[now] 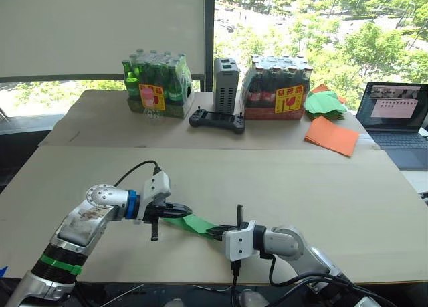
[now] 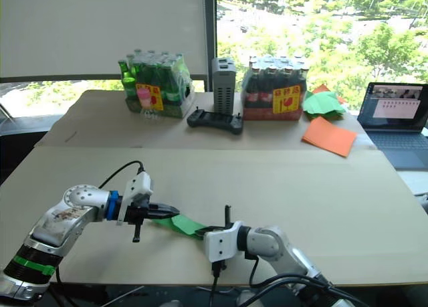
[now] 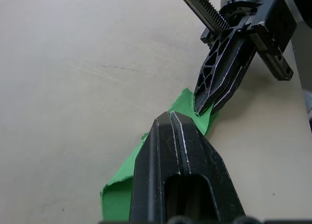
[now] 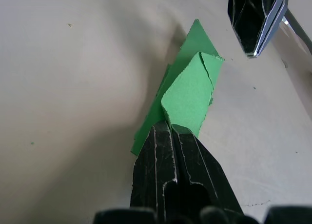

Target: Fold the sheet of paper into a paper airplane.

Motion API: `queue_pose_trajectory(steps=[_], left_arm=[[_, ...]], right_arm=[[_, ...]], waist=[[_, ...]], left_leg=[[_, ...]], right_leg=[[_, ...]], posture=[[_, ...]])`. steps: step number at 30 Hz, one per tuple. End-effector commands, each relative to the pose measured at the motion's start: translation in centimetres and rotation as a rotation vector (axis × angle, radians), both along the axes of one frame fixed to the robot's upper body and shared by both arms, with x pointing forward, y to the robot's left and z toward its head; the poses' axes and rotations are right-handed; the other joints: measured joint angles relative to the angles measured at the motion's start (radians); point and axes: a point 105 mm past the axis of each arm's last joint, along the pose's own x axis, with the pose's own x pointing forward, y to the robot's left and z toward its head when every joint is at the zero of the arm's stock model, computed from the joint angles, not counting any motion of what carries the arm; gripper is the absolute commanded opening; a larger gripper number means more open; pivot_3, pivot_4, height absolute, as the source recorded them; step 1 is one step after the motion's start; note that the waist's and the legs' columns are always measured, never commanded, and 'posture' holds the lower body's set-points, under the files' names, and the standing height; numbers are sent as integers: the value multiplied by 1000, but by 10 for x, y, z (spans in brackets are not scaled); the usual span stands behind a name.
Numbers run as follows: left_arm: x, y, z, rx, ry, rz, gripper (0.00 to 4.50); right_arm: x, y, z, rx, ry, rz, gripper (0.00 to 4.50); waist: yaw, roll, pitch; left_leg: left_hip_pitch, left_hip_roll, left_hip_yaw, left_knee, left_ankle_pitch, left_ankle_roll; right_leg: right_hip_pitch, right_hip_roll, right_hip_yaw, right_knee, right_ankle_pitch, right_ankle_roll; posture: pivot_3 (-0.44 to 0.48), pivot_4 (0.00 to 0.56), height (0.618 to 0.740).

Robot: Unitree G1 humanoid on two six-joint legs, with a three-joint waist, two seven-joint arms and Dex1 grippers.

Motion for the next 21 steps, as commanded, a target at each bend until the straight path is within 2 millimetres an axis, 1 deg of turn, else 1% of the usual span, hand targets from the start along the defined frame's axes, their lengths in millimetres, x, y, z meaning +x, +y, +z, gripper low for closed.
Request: queue_pose_trajectory(steps=[1, 3, 4, 6, 8, 9, 13, 16, 19, 21], left_arm=[[2, -2, -7, 30, -26, -2, 0], [1, -1, -10, 40, -22, -4, 0], [0, 0, -12, 49, -21, -5, 0], [-1, 1, -16, 61, -19, -6, 0], [0, 2, -21, 73, -20, 1, 0], [0, 2, -23, 83, -22, 2, 0], [-2, 2, -33, 117, -28, -10, 0], [-2, 3, -39, 131, -29, -11, 0], [-2, 3, -39, 128, -31, -9, 0], [-2, 2, -40, 127, -31, -9, 0]], right_arm=[[-1, -1, -2, -1, 46, -14, 876], [-5, -1, 0, 4, 83, -9, 1500], [-7, -2, 3, 10, 100, -6, 1915], [-8, -2, 9, 25, 132, -12, 2567], [-7, -4, 17, 38, 174, -26, 2567], [-7, -4, 25, 77, 213, -44, 2567], [-13, 1, 44, 152, 330, -41, 2567], [-5, 7, 65, 270, 419, -90, 2567], [10, 12, 70, 302, 459, -165, 2567], [16, 17, 67, 295, 499, -199, 2567]], waist=[[0, 0, 0], [0, 0, 0], [1, 0, 0], [3, 0, 0], [3, 0, 0], [4, 0, 0], [4, 0, 0], [2, 0, 0], [3, 0, 0], [4, 0, 0]], left_leg=[[0, 0, 0, 0, 0, 0], [0, 0, 0, 0, 0, 0], [-1, 0, 0, 0, 0, 0], [-1, 0, 0, 0, 0, 0], [-1, 0, 0, 0, 0, 0], [-1, 0, 0, 0, 0, 0], [-2, 0, 0, 0, 0, 0], [-2, 0, -1, 0, 0, 0], [-1, 0, -1, 0, 0, 0], [-1, 0, -1, 0, 0, 0]], right_leg=[[0, 0, 0, 0, 0, 0], [0, 0, 0, 0, 0, 0], [-1, 0, 0, 0, 0, 0], [-1, 0, 0, -1, 0, 0], [-1, 0, 0, -1, 0, 0], [-1, 0, 0, -1, 0, 0], [-1, 0, 0, -1, 0, 0], [-1, 0, 0, 0, 0, 0], [-1, 0, 0, 1, 0, 0], [-1, 0, 0, 1, 0, 0]], posture=[[0, 150, 740], [0, 150, 740], [0, 150, 740], [0, 150, 740], [0, 150, 740], [0, 150, 740], [0, 150, 740], [0, 150, 740], [0, 150, 740], [0, 150, 740]])
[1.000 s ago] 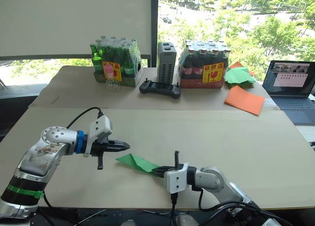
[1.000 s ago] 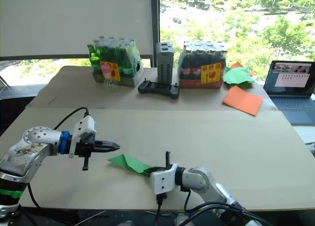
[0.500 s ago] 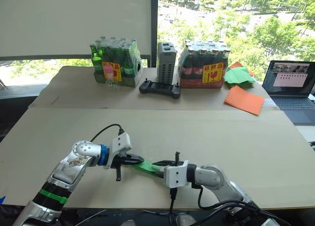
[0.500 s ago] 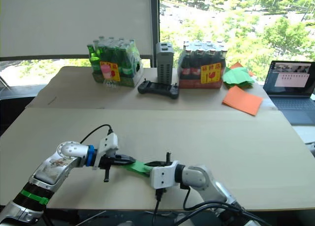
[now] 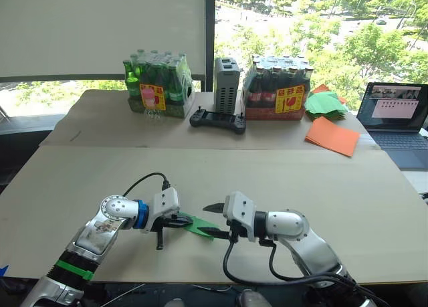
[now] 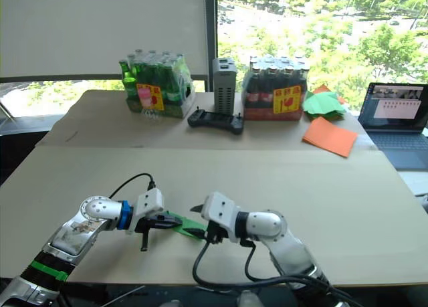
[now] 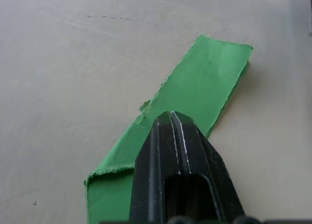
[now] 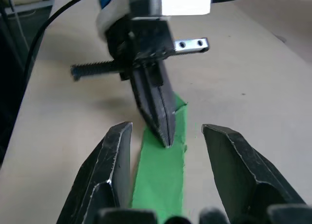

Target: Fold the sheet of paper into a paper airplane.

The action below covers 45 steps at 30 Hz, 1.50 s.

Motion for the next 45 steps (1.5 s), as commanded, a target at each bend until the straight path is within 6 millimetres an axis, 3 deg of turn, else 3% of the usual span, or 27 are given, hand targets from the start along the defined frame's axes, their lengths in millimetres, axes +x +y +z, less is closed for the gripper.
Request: queue_pose_trajectory(steps=[1, 8, 23, 45], left_arm=[[-4, 0, -9, 19, 17, -1, 0], [-5, -2, -9, 17, 19, 0, 0], [-5, 0, -9, 22, 16, 10, 0], [-5, 1, -10, 31, 12, 8, 0]], right_arm=[[7, 6, -3, -1, 62, -39, 2329], [15, 10, -32, -109, 118, -84, 53], [9, -11, -80, -295, 228, -145, 22], [-6, -45, -99, -377, 302, -210, 22]], waist=[[0, 0, 0], [0, 0, 0], [0, 1, -1], [2, 2, -5]], left_leg=[[0, 0, 0, 0, 0, 0], [-1, 0, 0, 0, 0, 0], [1, 0, 0, 0, 0, 0], [2, 0, 0, 0, 0, 0]], right_leg=[[0, 0, 0, 0, 0, 0], [0, 0, 0, -1, 0, 0], [1, 0, 0, -1, 0, 0], [3, 0, 0, -2, -1, 1]], posture=[[0, 150, 740], [0, 150, 740], [0, 150, 740], [0, 150, 740]])
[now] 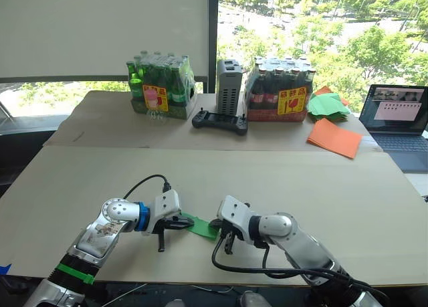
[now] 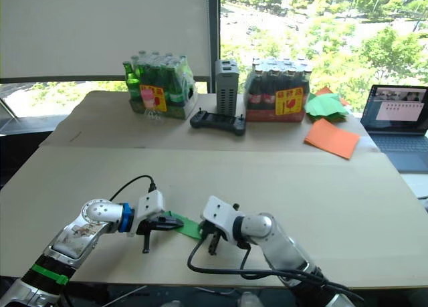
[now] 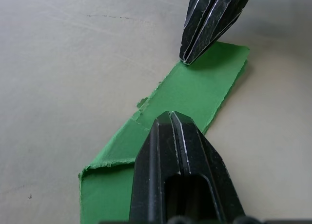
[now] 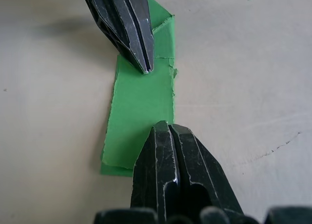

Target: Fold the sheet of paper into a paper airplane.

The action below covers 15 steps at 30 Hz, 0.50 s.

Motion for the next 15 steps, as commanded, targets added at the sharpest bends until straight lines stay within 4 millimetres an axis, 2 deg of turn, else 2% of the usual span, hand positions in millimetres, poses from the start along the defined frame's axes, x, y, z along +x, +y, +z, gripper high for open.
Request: queue_pose_trajectory(steps=[1, 15], left_arm=[[-2, 3, -7, 36, 14, -2, 0], [1, 0, -10, 35, 13, -10, 0]], right_arm=[[-8, -27, -40, -127, 153, -84, 22], [-17, -50, -42, -177, 164, -116, 22]], waist=[[0, 0, 0], [6, -1, -10]], left_leg=[[0, 0, 0, 0, 0, 0], [2, 0, 0, 0, 0, 1]], right_leg=[[0, 0, 0, 0, 0, 0], [3, 0, 0, -2, -2, 4]], posture=[[0, 150, 740], [0, 150, 740]])
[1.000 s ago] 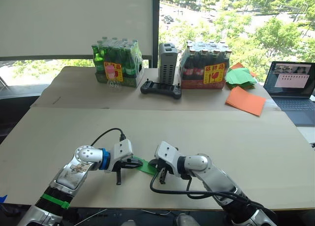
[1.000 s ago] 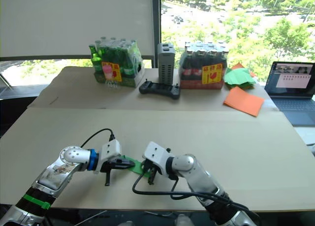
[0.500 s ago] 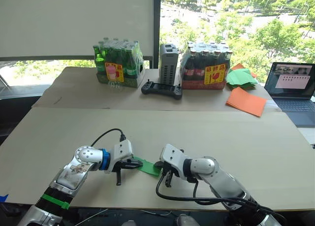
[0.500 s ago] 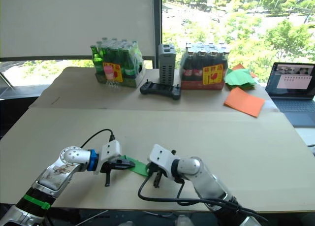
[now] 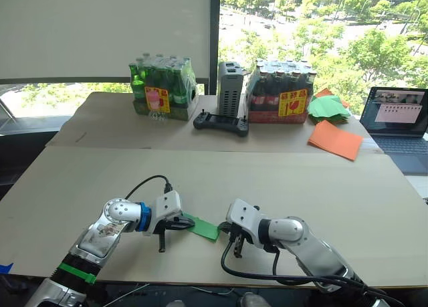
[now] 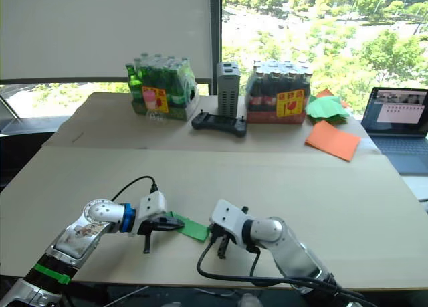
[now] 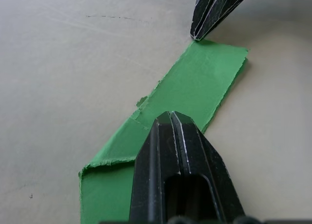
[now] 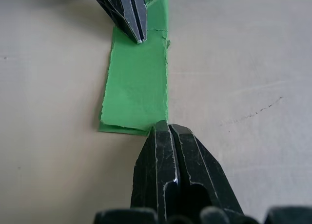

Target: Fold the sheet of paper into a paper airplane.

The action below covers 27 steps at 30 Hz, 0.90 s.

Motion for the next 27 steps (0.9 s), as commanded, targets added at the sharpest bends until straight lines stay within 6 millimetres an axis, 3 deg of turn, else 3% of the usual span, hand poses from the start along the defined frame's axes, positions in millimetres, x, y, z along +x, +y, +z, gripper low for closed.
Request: queue_pose_trajectory(steps=[1, 4, 11, 13, 16, 19, 27], left_arm=[[0, 2, -6, 27, 16, -2, 0], [0, 1, -6, 25, 14, -4, 0], [2, -1, -6, 22, 10, -8, 0], [2, -1, -5, 22, 9, -9, 0], [1, -1, -5, 21, 9, -10, 0], [2, -1, -4, 19, 6, -7, 0], [7, -10, 9, -19, -8, -22, 0]], right_arm=[[-10, -29, -36, -130, 152, -88, 22], [-5, -30, -24, -100, 114, -105, 22], [13, -3, 50, 189, -50, -80, 22], [9, 7, 58, 215, -72, -37, 22], [-1, 22, 53, 209, -49, 19, 22], [-5, 28, 32, 153, -7, 26, 22], [-7, 15, -21, 18, 127, -18, 22]], waist=[[1, 0, 0], [5, 0, 0], [11, 0, 0], [9, 0, 0], [9, 0, 0], [9, 0, 0], [7, 0, 0]], left_leg=[[0, 0, 0, 0, 0, 0], [2, 0, 0, 0, 0, 0], [2, 0, 0, 0, -1, 1], [0, 0, 0, 0, -1, 1], [-3, 0, -1, 0, -1, 1], [-5, 0, 0, 0, -1, 1], [-4, 0, 0, 0, -1, 1]], right_leg=[[1, 0, 0, 0, -1, 2], [3, 0, 0, 0, -3, 4], [2, 0, 0, -1, -3, 5], [-1, 0, 0, 0, -3, 5], [-4, 0, 0, 1, 1, -1], [-5, 0, 0, 1, 1, -3], [-4, 0, 0, 0, 1, -2]], posture=[[0, 150, 740], [0, 150, 740], [0, 150, 740], [0, 150, 740], [0, 150, 740], [0, 150, 740], [0, 150, 740]])
